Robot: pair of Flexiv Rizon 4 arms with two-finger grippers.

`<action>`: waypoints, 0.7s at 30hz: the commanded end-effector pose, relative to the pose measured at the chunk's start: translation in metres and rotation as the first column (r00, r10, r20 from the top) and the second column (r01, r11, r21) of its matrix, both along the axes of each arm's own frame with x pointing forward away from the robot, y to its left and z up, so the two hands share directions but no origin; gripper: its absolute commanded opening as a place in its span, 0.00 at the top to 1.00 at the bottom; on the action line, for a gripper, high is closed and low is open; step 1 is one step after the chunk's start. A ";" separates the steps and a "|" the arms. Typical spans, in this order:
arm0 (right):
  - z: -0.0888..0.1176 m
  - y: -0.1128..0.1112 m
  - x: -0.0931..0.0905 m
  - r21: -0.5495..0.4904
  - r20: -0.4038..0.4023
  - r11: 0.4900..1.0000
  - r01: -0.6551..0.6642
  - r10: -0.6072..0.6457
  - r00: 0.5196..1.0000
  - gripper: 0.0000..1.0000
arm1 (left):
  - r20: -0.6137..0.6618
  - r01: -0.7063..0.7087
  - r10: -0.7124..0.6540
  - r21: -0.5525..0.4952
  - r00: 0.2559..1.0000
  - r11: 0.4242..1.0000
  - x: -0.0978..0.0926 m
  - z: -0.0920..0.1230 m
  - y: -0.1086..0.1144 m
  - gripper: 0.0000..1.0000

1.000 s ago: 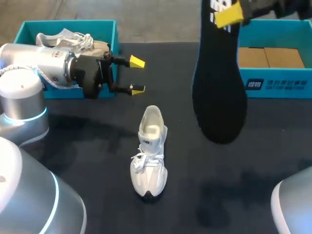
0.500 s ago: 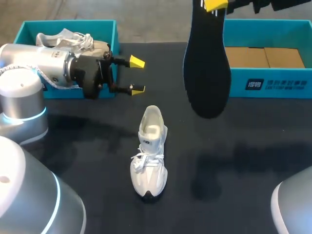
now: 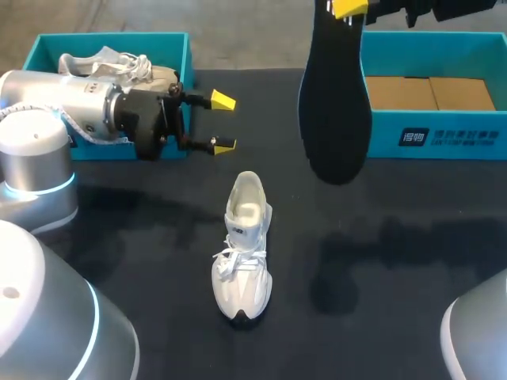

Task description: Take the shoe out of the shoebox, open the shoe tongue, remove and reinsert the insole, then place the shoe into the shoebox

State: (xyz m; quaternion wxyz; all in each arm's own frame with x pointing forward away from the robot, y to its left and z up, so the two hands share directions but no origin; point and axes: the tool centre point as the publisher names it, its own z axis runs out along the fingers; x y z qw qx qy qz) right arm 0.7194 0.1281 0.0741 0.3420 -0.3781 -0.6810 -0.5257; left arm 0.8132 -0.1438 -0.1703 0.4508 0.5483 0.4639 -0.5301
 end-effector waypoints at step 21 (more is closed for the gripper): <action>-0.058 -0.004 0.053 0.099 -0.126 0.995 0.018 -0.005 0.992 1.00 | 0.002 -0.004 0.004 -0.002 1.000 1.000 -0.001 -0.001 -0.001 0.00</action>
